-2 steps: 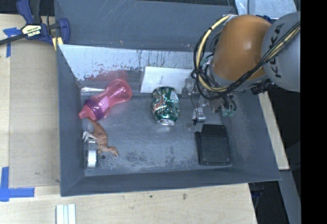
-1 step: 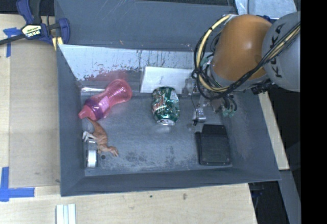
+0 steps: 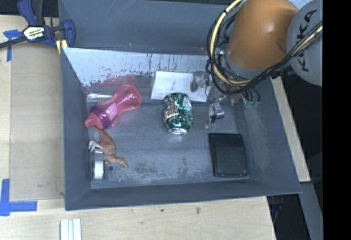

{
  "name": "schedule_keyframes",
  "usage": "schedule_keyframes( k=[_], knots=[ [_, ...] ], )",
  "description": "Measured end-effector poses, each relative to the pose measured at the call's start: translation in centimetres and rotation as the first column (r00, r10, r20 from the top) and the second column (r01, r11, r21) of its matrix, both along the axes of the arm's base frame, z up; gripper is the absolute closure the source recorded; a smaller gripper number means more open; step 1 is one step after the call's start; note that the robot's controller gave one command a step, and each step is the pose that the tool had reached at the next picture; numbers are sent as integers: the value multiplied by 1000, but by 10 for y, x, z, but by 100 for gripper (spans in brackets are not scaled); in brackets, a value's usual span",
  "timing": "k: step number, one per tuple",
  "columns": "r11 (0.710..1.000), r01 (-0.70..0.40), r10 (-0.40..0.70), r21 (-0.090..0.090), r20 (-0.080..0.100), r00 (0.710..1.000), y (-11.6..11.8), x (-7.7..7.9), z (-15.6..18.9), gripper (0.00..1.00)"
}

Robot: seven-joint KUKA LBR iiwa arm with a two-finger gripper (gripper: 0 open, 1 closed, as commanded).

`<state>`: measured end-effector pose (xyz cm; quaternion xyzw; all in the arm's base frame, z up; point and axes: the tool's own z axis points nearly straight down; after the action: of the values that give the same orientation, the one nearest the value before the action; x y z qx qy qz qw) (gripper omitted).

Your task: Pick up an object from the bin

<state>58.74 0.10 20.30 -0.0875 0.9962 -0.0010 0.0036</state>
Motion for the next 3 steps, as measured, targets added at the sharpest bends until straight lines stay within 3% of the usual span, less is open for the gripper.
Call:
schedule_keyframes(
  k=[1, 2, 3],
  knots=[
    [1000, -3, 3, 2, 2, 1000, 10, 1, 6, 0],
    [962, 273, -273, 4, 0, 962, 13, 5, -2, 0],
    [978, 206, -206, 3, 2, 978, 19, 5, -18, 0]
  ],
)
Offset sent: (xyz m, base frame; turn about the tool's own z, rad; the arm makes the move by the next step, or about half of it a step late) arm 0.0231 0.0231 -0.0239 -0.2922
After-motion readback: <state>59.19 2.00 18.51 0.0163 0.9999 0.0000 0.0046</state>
